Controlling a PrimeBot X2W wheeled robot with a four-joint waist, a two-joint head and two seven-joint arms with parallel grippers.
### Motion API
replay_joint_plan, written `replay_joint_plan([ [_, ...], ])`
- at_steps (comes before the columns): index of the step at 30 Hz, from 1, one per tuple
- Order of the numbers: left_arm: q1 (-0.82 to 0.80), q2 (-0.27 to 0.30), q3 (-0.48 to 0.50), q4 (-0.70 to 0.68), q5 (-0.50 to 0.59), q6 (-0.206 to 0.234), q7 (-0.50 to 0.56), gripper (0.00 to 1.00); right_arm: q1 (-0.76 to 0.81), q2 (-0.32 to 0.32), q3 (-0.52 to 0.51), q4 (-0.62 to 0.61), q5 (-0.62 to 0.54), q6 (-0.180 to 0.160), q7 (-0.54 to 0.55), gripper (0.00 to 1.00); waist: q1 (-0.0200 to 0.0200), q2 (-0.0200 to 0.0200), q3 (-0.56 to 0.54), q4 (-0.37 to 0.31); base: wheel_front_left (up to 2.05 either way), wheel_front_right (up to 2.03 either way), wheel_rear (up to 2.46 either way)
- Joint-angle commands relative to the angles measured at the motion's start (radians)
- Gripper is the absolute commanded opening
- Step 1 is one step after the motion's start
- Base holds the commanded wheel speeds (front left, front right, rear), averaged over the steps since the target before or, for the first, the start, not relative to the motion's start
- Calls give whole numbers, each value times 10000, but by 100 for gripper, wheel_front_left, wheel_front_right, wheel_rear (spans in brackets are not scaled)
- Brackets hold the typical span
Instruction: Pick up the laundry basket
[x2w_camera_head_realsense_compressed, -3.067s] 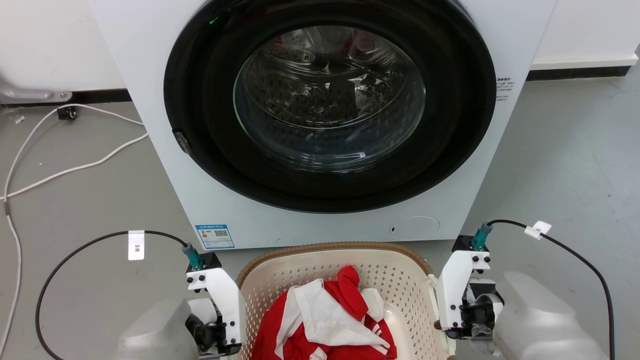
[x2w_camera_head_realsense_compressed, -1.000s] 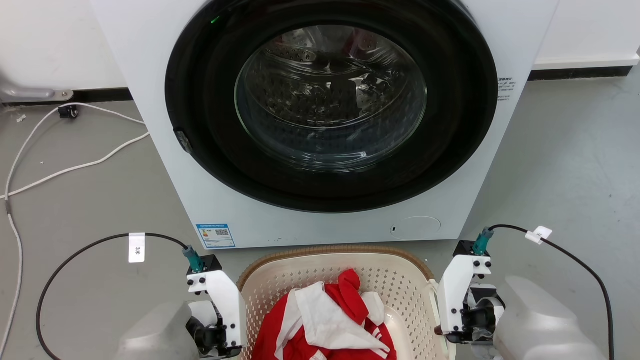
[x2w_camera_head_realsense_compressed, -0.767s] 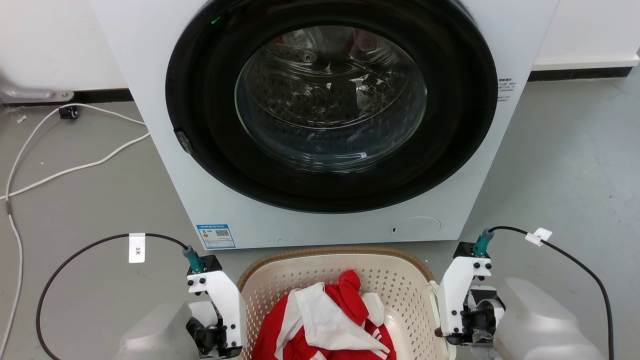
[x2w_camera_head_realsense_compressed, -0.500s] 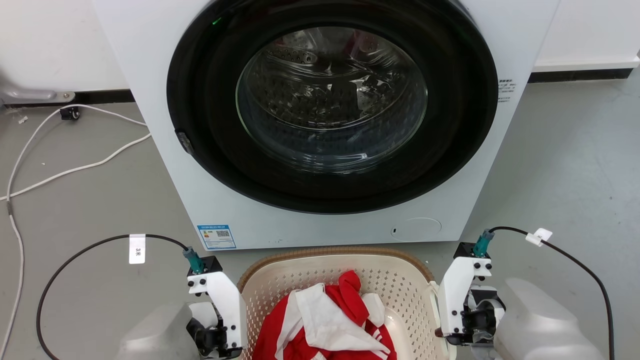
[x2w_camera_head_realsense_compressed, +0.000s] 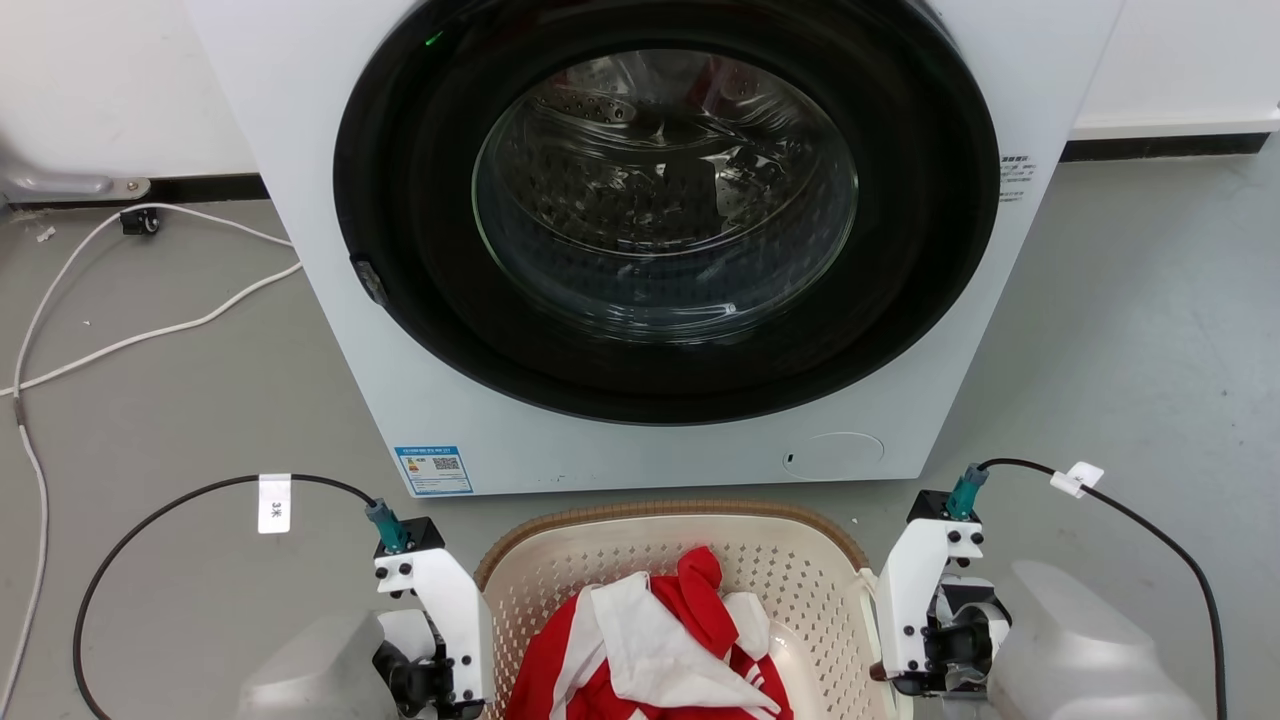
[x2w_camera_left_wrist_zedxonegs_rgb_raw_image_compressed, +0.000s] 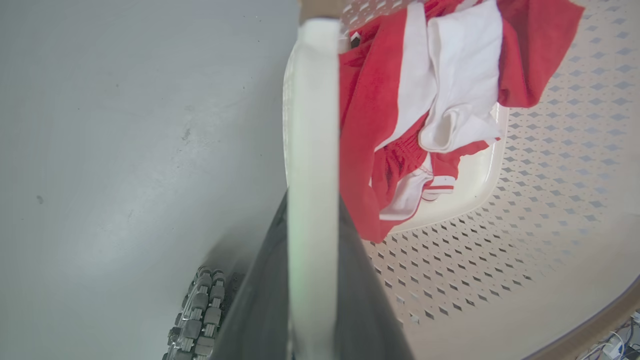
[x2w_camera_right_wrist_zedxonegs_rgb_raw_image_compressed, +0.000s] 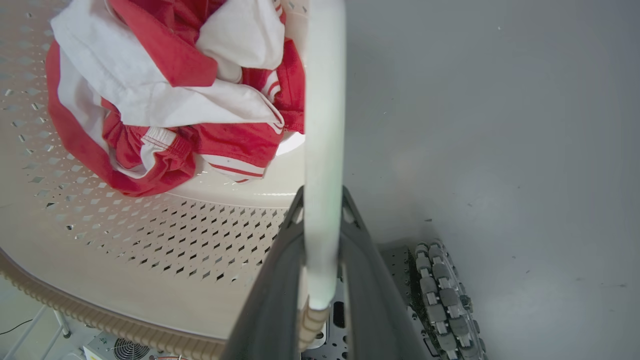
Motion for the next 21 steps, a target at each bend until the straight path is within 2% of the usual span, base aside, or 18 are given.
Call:
replay_joint_plan([
  [1,-169,-321,20,-240,-150,-155,-48,0,-100,338,-6,-129,72,123,-14,0,0,0,12,0,0,0,0],
  [21,-178,-405,-30,-254,-221,-157,-145,0,-89,343,120,-129,109,123,11,0,0,0,24,108,0,0,0],
])
